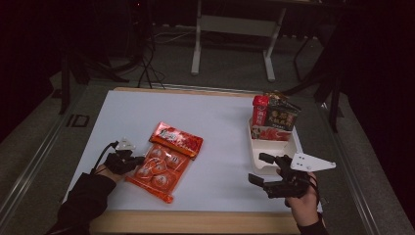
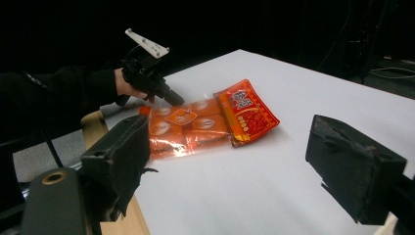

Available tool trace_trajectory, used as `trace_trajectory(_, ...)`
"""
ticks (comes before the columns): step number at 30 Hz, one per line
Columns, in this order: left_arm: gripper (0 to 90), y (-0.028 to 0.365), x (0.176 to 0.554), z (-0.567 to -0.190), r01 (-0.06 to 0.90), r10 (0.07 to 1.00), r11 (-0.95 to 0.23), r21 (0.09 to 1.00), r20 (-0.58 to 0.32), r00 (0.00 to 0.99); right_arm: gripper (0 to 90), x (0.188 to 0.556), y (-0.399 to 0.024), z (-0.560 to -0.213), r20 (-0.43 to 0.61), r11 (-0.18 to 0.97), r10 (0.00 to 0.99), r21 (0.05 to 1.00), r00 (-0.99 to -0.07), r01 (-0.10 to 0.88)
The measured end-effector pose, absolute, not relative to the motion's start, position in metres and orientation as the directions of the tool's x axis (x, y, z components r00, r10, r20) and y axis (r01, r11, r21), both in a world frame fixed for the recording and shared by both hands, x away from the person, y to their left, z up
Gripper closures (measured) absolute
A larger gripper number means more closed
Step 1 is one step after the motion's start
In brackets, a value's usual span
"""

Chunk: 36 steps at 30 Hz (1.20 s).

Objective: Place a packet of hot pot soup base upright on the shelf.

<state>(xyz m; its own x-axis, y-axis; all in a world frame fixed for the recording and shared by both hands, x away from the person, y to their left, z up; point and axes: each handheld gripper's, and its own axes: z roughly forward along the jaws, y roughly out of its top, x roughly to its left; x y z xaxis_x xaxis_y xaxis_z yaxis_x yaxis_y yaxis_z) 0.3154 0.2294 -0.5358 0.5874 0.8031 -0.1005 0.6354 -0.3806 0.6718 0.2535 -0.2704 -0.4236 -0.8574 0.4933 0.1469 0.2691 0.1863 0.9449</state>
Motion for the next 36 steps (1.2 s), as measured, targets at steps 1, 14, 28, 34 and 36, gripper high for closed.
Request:
trace_trajectory(1, 90.0, 0.228, 0.314, -0.536, 0.637, 0.806, -0.376, 0.672, -0.101, 0.583, 16.4, 0.254, -0.271, -0.424, 0.147, 0.186, 0.494, 0.945, -0.857, 0.270)
trace_trajectory(14, 90.0, 0.176, 0.302, -0.535, 0.615, 0.738, -0.425, 0.664, -0.138, 0.660, 16.4, 0.254, -0.270, -0.424, 0.147, 0.188, 0.491, 0.945, -0.858, 0.269)
trace_trajectory(28, 90.0, 0.146, 0.305, -0.534, 0.591, 0.691, -0.442, 0.674, -0.164, 0.704, 16.4, 0.253, -0.271, -0.424, 0.147, 0.187, 0.490, 0.945, -0.859, 0.268)
trace_trajectory(34, 90.0, 0.150, 0.320, -0.535, 0.613, 0.753, -0.396, 0.684, -0.140, 0.643, 16.4, 0.253, -0.273, -0.425, 0.151, 0.182, 0.492, 0.945, -0.858, 0.271)
trace_trajectory(36, 90.0, 0.150, 0.324, -0.536, 0.618, 0.764, -0.384, 0.686, -0.139, 0.630, 16.4, 0.254, -0.273, -0.425, 0.150, 0.183, 0.494, 0.945, -0.856, 0.271)
